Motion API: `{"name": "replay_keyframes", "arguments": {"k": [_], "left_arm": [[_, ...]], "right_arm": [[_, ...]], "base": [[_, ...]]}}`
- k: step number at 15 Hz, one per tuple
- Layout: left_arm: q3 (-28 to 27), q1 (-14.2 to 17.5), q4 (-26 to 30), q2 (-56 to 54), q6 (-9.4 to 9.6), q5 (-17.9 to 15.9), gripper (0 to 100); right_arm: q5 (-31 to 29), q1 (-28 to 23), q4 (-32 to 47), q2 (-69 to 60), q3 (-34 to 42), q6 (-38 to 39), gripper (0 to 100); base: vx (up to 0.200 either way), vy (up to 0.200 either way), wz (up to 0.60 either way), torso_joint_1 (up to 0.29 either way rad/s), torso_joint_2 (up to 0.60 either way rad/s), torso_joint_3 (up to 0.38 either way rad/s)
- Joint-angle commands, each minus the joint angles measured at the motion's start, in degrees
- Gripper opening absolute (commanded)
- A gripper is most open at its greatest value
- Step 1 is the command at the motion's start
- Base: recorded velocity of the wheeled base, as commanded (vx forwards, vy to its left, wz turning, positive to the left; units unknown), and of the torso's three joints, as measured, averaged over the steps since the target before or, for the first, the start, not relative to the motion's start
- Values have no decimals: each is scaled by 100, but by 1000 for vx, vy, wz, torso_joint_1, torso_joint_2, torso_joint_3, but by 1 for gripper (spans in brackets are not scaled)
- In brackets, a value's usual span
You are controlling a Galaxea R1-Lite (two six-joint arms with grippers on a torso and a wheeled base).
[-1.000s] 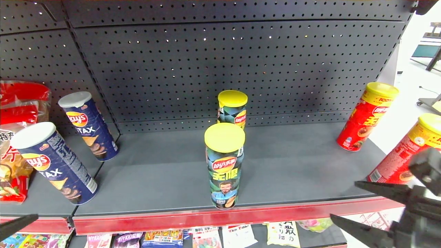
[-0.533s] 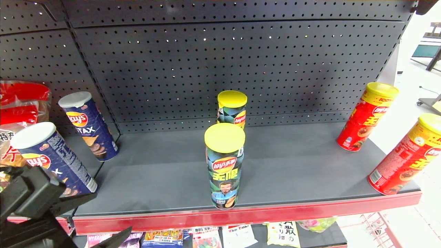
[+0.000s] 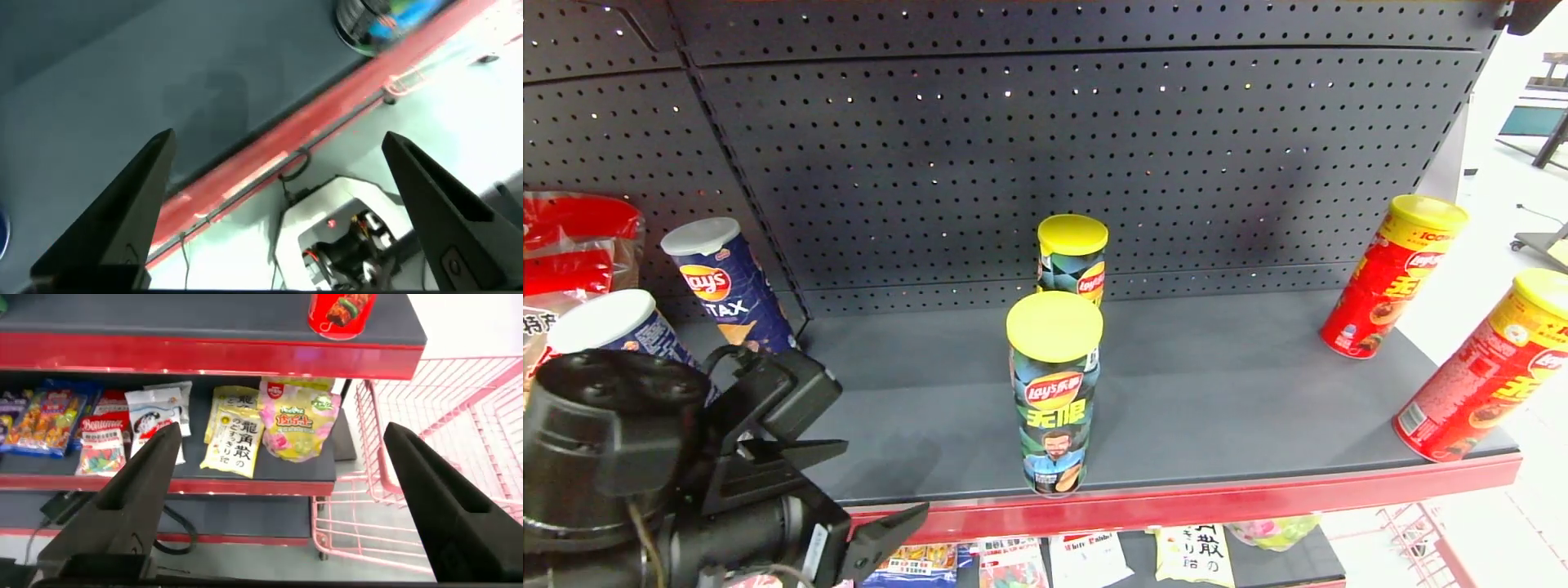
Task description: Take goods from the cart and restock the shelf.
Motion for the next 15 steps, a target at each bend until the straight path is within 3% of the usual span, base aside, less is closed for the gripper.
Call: {"name": "replay_keyframes", "arguments": {"k": [1, 3, 15], "left_arm": [[-119, -22, -177, 706, -11, 74, 100], [-172, -127, -740, 1277, -11, 162, 100], [-954, -145, -819, 2270, -28, 566, 100]], "right_arm": [[1, 2, 3, -55, 31, 26, 100], [10, 2, 12, -55, 31, 96, 100], [19, 11, 12, -55, 31, 70, 100]], "base": [[0, 0, 0, 0, 0, 0], [0, 0, 0, 0, 0, 0], [0, 0, 0, 0, 0, 0]]}}
